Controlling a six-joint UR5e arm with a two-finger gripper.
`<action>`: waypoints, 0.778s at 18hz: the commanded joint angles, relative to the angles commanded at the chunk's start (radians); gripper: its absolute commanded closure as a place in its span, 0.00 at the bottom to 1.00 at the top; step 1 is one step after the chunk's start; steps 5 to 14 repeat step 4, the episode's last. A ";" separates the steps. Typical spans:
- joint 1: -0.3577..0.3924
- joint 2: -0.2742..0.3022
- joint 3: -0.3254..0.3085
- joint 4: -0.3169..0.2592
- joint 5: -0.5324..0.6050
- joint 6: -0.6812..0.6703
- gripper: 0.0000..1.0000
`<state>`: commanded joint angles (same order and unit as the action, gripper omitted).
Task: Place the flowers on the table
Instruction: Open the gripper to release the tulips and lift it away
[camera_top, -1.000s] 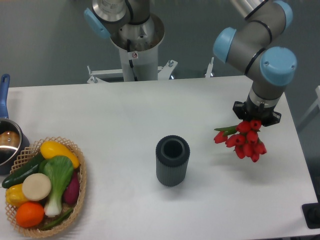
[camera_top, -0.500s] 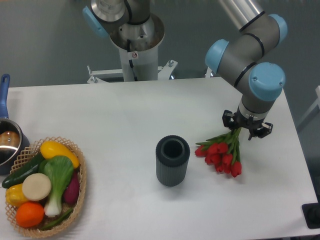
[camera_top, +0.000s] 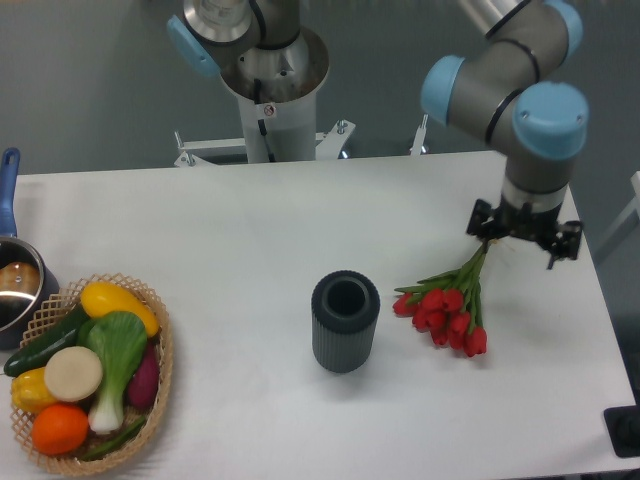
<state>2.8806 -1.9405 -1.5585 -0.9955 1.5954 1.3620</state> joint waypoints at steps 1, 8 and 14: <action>0.011 0.000 0.000 -0.002 0.000 0.021 0.00; 0.040 0.000 0.000 0.000 0.000 0.089 0.00; 0.040 0.000 0.000 0.000 0.000 0.089 0.00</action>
